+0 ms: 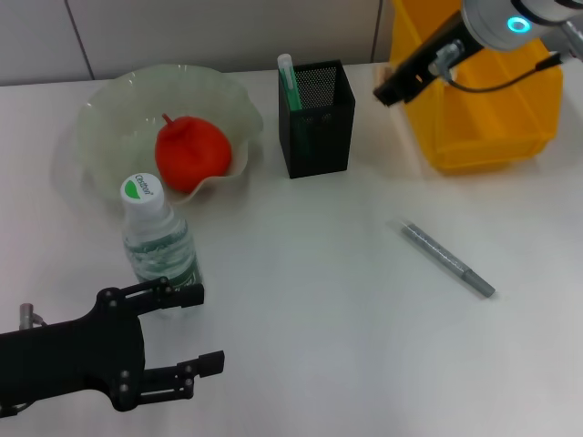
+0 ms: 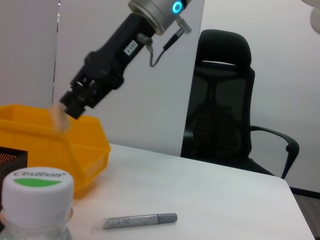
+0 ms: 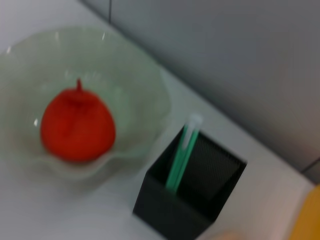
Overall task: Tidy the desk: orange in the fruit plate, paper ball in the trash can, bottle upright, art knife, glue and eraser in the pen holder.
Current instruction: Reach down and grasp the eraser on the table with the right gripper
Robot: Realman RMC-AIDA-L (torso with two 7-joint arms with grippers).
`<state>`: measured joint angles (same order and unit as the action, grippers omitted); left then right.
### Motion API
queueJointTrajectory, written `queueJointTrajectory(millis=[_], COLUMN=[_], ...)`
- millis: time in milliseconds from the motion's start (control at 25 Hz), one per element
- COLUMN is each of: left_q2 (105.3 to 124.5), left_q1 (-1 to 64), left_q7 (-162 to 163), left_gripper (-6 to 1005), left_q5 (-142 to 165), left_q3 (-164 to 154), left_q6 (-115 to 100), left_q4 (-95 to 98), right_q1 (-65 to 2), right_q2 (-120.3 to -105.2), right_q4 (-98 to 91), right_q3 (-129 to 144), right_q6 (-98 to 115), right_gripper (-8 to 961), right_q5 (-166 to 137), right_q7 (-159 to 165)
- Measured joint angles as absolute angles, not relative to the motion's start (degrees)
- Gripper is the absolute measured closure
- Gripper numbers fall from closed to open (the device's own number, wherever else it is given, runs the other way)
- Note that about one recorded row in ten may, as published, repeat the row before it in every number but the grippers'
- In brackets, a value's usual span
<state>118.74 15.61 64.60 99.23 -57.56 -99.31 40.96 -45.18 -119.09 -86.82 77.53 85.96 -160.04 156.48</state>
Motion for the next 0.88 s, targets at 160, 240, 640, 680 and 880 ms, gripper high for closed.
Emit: queueJointTrajectory(millis=[160,240,640,680,880], left_q2=[118.74,118.74,118.74,118.74,118.74], left_q1=[15.5,15.5,15.6,15.7,16.0], left_q7=[64.6,64.6,64.9,64.9,64.7], left_gripper=[213,213,213,213,213], left_q5=[99.2,99.2,99.2,99.1,99.1], left_q3=[-57.6,-57.6,-57.5,-57.5,-57.5], left_q6=[-99.3,-99.3,-99.0,-99.0,-98.7], left_q4=[41.0,41.0,40.9,40.9,40.9], right_q1=[-45.1,-44.9,-46.4,-46.6,-47.4], right_q2=[-119.09,-119.12,-119.25,-119.26,-119.27], right_q4=[-85.1,-83.4,-78.1,-78.6,-80.8], right_q3=[77.7,77.8,79.1,79.4,80.5], right_q6=[81.6,77.9,75.6,77.1,83.8], right_gripper=[566,566,547,545,533], right_q5=[-160.0,-160.0,-159.5,-159.5,-159.2], right_q7=[155.8,155.2,153.6,153.6,153.6])
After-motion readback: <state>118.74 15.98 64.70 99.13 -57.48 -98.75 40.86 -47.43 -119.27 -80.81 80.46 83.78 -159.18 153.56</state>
